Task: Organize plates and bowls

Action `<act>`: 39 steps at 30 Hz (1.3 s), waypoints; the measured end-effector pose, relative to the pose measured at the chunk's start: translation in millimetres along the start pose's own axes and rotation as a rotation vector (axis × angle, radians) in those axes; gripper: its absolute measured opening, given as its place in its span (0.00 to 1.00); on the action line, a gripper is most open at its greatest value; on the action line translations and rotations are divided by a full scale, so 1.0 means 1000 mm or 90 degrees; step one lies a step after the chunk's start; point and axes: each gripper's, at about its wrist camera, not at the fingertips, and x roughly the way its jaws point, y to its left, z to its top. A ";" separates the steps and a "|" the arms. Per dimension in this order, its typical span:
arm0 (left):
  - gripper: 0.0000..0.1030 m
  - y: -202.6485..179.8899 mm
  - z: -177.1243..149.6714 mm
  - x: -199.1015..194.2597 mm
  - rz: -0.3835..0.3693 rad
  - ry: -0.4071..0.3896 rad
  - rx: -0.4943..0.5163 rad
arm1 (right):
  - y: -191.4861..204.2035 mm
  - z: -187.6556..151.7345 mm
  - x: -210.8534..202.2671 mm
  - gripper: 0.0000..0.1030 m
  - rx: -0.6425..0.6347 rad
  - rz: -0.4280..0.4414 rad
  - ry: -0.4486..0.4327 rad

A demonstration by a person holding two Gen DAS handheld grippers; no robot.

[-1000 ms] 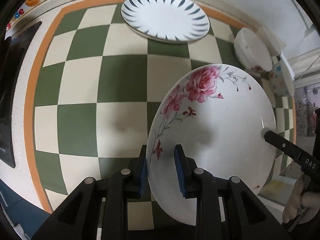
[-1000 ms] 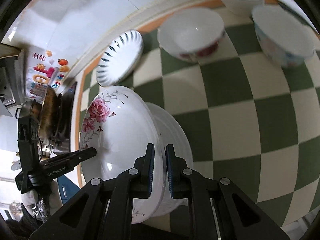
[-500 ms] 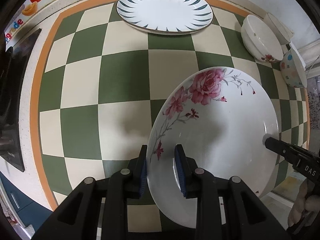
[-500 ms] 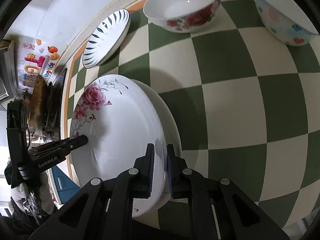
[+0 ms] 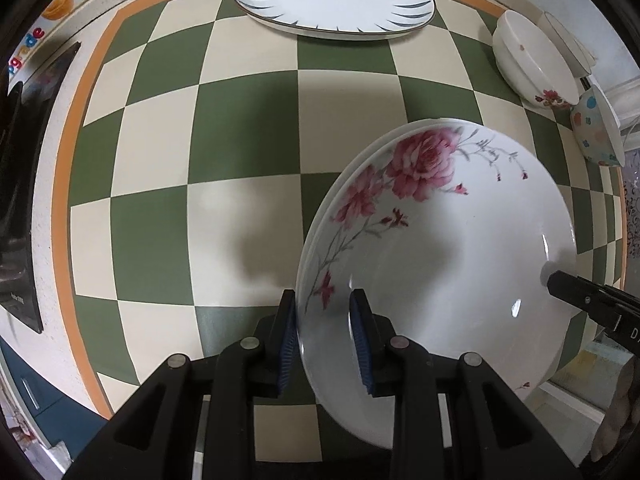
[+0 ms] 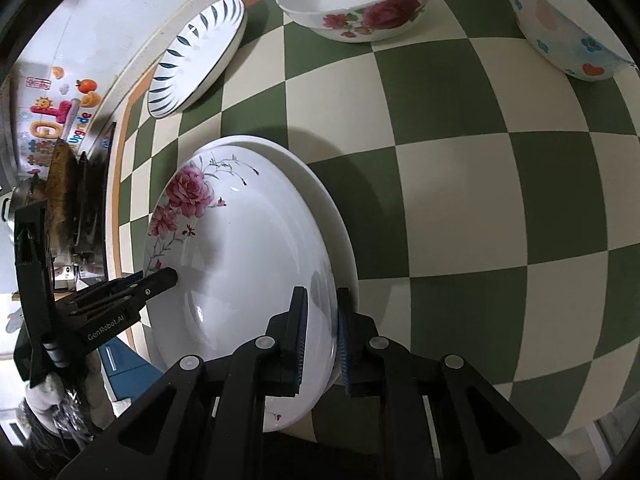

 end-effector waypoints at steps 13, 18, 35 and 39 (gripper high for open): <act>0.23 0.031 0.006 -0.022 -0.011 -0.021 -0.028 | 0.002 0.003 -0.005 0.18 0.008 -0.035 0.026; 0.24 0.040 0.016 -0.056 -0.015 -0.074 -0.040 | -0.003 0.008 -0.028 0.18 0.029 -0.004 0.004; 0.26 0.111 0.192 -0.051 -0.070 -0.082 -0.137 | 0.087 0.202 -0.029 0.43 0.001 0.051 -0.092; 0.26 0.114 0.219 -0.024 -0.074 -0.054 -0.129 | 0.092 0.247 0.002 0.43 0.002 0.016 -0.069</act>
